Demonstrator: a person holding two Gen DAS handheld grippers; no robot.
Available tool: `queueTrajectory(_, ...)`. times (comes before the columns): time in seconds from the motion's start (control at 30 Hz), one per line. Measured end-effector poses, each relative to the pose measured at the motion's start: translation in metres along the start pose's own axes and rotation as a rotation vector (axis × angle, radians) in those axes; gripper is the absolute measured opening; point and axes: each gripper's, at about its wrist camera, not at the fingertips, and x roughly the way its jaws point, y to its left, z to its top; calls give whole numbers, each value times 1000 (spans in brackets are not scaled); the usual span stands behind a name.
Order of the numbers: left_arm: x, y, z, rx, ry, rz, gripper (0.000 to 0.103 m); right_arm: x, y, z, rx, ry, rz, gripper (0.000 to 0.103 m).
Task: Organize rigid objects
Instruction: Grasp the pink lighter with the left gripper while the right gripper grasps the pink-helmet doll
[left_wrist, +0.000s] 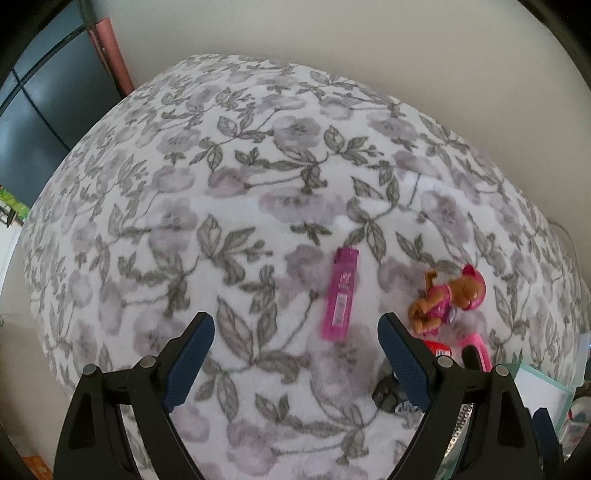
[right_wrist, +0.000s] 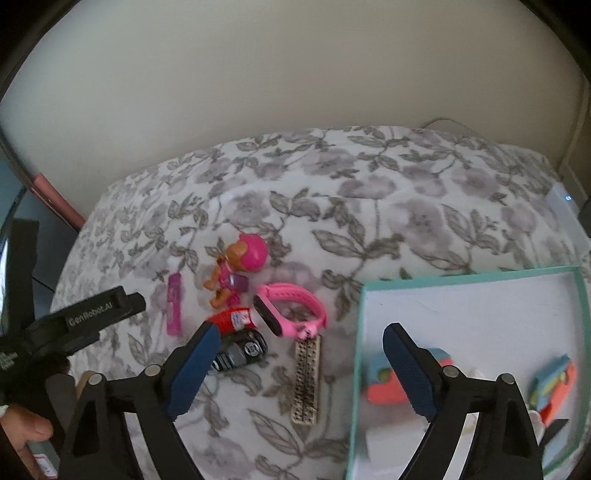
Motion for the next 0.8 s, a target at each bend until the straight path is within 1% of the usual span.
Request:
queueTrajectory(0.1, 6, 4, 7, 29, -28, 25, 91, 9, -2, 8, 16, 2, 16, 88)
queueTrajectory(0.17, 12, 8, 11, 41, -30, 31, 91, 16, -2, 13, 28, 4, 34, 88)
queueTrajectory(0.23, 21, 10, 14, 48, -24, 19, 91, 23, 0, 19, 33, 8, 68, 88)
queueTrajectory(0.3, 33, 11, 16, 51, 0, 7, 91, 32, 5, 25, 28, 17, 76, 88)
queueTrajectory(0.37, 44, 10, 18, 57, 20, -23, 91, 42, 11, 32, 24, 28, 81, 86)
queueTrajectory(0.43, 53, 9, 19, 59, 37, -72, 91, 50, 19, 38, 19, 38, 92, 84)
queueTrajectory(0.5, 59, 7, 18, 61, 46, -100, 91, 57, 24, 45, 15, 42, 88, 84)
queueTrajectory(0.57, 65, 3, 17, 76, 53, -120, 90, 66, 30, 50, 13, 49, 80, 80)
queueTrajectory(0.67, 72, -4, 15, 101, 53, -116, 90, 78, 34, 54, 16, 68, 82, 79)
queueTrajectory(0.73, 76, -7, 15, 110, 56, -122, 90, 88, 36, 56, 23, 85, 87, 75)
queueTrajectory(0.8, 78, -11, 14, 125, 48, -113, 90, 97, 37, 56, 32, 102, 93, 73)
